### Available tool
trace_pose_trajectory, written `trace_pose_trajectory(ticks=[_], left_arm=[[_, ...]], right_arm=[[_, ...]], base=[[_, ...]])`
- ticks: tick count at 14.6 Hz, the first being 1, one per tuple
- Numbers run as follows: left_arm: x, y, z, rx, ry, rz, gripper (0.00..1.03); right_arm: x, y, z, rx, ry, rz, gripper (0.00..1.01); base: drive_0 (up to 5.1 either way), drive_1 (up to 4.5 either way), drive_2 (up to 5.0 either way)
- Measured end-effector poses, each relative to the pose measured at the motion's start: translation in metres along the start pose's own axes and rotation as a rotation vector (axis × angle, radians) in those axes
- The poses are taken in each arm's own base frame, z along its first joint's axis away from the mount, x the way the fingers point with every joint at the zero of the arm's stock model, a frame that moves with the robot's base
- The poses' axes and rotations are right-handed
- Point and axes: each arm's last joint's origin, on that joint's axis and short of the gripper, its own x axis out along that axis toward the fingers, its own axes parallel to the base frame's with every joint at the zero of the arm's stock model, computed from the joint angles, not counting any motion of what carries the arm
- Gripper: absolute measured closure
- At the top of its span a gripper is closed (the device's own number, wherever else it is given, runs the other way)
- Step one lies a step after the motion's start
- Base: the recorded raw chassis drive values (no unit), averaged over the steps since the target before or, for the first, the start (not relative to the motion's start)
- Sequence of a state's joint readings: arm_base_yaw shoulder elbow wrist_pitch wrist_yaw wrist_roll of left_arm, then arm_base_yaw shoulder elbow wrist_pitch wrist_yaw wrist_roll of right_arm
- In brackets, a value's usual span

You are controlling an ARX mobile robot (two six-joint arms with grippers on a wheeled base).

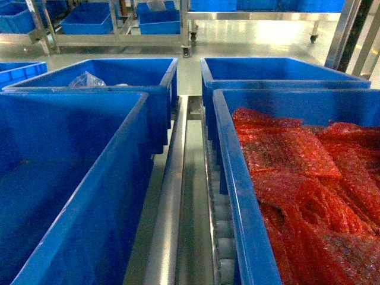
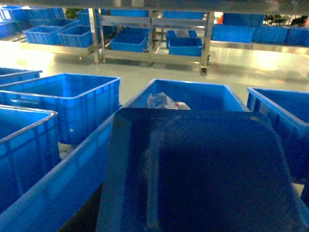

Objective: Pick blue part to blue bin on bottom shelf

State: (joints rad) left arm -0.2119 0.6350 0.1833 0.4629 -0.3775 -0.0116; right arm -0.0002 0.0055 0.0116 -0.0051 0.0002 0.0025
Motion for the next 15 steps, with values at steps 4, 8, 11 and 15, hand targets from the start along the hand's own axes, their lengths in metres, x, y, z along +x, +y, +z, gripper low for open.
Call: trace_pose_trajectory(ticks=[4,8,11,15], left_arm=[[0.023,-0.003,-0.010,-0.012,0.062,-0.057,0.60],[0.070,-0.009,-0.018,-0.092,0.151,-0.144,0.60],[0.077,-0.010,-0.027,-0.078,0.193,-0.151,0.17],[0.077,-0.010,-0.027,-0.077,0.194,-0.151,0.05]], right_arm=[[0.000,0.000,0.000,0.000,0.000,0.000,0.03],[0.000,0.000,0.000,0.000,0.000,0.000,0.03],[0.000,0.000,0.000,0.000,0.000,0.000,0.03],[0.000,0.000,0.000,0.000,0.000,0.000,0.03]], base=[[0.0,0.00,0.0],[0.0,0.00,0.0],[0.0,0.00,0.0],[0.0,0.00,0.0]])
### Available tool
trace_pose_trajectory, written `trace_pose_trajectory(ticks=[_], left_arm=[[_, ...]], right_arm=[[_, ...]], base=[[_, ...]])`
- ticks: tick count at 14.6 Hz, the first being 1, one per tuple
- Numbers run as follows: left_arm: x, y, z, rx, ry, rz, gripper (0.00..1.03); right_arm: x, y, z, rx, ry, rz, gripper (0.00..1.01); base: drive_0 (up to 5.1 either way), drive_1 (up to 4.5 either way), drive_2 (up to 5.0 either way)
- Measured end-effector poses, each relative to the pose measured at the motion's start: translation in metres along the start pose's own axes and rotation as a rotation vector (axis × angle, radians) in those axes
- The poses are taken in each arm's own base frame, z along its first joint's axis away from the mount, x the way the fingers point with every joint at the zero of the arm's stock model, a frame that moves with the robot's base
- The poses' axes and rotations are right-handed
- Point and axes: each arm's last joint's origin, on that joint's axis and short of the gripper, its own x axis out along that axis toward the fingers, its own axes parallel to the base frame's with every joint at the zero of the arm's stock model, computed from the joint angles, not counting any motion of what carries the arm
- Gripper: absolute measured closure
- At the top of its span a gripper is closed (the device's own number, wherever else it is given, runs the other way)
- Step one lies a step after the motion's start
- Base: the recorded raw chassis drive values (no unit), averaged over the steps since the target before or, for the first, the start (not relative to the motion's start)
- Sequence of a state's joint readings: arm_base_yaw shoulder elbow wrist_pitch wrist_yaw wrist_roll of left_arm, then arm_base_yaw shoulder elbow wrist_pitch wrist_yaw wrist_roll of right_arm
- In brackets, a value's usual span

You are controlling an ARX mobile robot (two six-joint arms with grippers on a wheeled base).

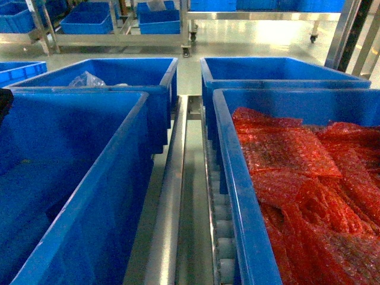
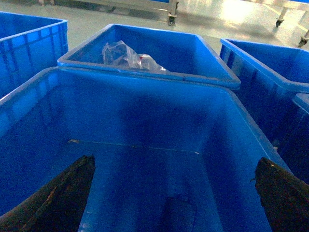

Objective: Pick blue part to blue bin on bottom shelf

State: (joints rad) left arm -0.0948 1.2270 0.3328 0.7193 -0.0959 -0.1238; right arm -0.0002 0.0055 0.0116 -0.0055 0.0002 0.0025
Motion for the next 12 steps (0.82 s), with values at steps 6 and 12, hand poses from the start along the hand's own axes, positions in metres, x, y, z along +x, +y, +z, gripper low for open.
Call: trace_pose_trajectory(ticks=[6,12], left_arm=[[-0.014,0.004,-0.002,0.064,-0.163,-0.015,0.30],[-0.053,0.021,-0.018,0.089,-0.197,-0.015,0.99]], right_arm=[[0.000,0.000,0.000,0.000,0.000,0.000,0.03],[0.000,0.000,0.000,0.000,0.000,0.000,0.03]], base=[[0.0,0.00,0.0],[0.0,0.00,0.0]])
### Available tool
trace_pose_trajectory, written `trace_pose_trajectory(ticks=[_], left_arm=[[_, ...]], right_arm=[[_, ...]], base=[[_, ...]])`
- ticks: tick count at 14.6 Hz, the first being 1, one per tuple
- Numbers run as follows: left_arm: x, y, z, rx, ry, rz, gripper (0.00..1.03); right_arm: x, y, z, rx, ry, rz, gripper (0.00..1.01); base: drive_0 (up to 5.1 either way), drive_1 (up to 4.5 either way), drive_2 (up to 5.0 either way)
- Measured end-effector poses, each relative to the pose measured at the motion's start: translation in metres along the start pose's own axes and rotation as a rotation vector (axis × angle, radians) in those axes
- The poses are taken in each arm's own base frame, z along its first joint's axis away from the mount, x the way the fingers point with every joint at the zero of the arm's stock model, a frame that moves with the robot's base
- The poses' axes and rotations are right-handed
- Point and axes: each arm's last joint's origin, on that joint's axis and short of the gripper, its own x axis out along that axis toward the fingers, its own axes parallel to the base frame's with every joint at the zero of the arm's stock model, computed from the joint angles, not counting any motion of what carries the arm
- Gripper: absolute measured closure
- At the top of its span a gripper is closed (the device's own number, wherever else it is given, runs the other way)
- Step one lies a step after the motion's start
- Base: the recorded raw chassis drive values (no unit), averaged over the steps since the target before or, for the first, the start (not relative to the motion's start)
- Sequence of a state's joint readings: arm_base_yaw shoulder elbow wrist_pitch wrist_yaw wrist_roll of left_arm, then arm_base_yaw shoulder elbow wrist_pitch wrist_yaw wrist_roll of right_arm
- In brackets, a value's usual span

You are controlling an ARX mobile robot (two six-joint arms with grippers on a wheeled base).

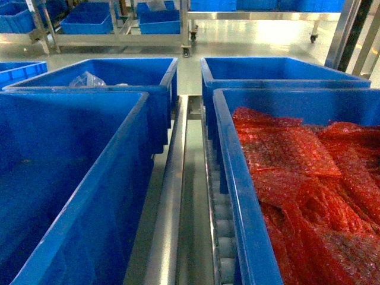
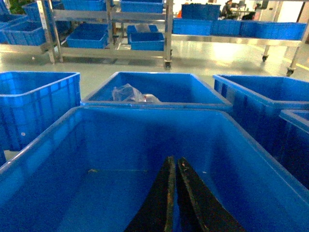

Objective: Pick blue part to blue bin on bottom shelf

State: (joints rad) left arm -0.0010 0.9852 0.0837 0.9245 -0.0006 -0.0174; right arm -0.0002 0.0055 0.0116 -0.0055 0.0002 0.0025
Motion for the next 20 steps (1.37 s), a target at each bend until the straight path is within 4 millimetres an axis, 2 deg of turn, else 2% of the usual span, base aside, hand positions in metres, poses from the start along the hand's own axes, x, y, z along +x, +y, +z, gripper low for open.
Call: trace_pose_trajectory(ticks=[2,11,20], left_arm=[[-0.011,0.000,-0.011,0.002,0.053,0.004,1.01],[-0.042,0.000,-0.001,0.002,0.019,0.002,1.01],[-0.060,0.000,0.000,0.002,0.012,0.002,1.01]], right_arm=[[0.000,0.000,0.000,0.000,0.000,0.000,0.03],[0.000,0.000,0.000,0.000,0.000,0.000,0.03],[0.000,0.000,0.000,0.000,0.000,0.000,0.03]], base=[[0.0,0.00,0.0],[0.0,0.00,0.0],[0.0,0.00,0.0]])
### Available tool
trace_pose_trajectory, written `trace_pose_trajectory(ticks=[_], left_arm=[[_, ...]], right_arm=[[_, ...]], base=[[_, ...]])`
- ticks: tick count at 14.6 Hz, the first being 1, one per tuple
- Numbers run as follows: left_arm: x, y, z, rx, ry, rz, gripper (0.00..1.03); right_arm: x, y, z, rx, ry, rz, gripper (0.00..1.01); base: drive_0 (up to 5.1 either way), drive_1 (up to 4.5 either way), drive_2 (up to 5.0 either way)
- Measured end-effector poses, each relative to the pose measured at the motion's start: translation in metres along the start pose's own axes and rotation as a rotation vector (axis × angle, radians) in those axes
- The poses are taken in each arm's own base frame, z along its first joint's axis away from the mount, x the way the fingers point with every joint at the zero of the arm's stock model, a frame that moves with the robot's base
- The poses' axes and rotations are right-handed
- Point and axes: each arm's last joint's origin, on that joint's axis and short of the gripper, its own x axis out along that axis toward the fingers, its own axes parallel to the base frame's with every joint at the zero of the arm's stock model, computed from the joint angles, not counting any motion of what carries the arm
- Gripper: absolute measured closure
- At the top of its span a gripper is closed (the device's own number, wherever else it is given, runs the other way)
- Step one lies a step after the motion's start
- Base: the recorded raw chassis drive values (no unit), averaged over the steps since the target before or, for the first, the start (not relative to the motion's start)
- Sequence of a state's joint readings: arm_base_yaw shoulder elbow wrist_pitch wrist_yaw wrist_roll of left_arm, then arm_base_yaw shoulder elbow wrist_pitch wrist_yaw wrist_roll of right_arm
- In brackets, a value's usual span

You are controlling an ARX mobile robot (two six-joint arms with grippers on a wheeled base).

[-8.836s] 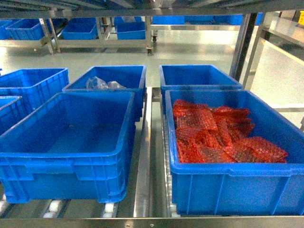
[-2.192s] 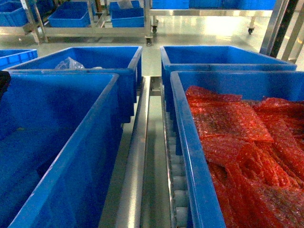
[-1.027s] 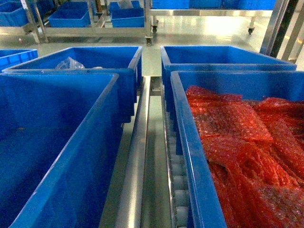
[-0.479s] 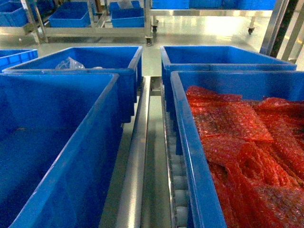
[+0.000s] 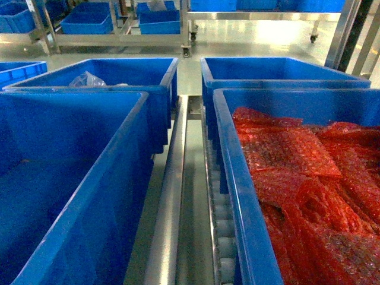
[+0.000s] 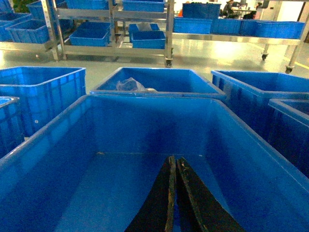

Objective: Pick blue part to blue bin on bottom shelf

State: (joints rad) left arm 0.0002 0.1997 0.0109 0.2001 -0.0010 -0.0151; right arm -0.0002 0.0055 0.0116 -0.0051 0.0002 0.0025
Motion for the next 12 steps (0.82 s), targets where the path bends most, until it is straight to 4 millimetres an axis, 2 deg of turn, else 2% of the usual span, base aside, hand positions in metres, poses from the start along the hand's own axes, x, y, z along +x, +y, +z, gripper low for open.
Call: trace_pose_trajectory(ticks=[2,3,4,7,8,12], left_arm=[[-0.002,0.000,0.000,0.000,0.001,0.000,1.01],[-0.010,0.000,-0.007,0.000,0.057,-0.003,1.01],[-0.012,0.000,-0.001,0.001,-0.006,-0.004,1.01],[-0.012,0.000,-0.003,0.002,0.012,-0.001,1.01],[-0.012,0.000,-0.004,0.001,0.014,-0.001,0.98],[-0.012,0.000,-0.004,0.001,0.014,-0.001,0.45]], right_arm=[[0.000,0.000,0.000,0.000,0.000,0.000,0.03],[0.000,0.000,0.000,0.000,0.001,0.000,0.03],[0.000,0.000,0.000,0.000,0.000,0.000,0.03],[0.000,0.000,0.000,0.000,0.000,0.000,0.03],[0.000,0.000,0.000,0.000,0.000,0.000,0.03],[0.000,0.000,0.000,0.000,-0.001,0.000,0.03]], base=[[0.0,0.00,0.0],[0.0,0.00,0.0],[0.0,0.00,0.0],[0.0,0.00,0.0],[0.0,0.00,0.0],[0.0,0.00,0.0]])
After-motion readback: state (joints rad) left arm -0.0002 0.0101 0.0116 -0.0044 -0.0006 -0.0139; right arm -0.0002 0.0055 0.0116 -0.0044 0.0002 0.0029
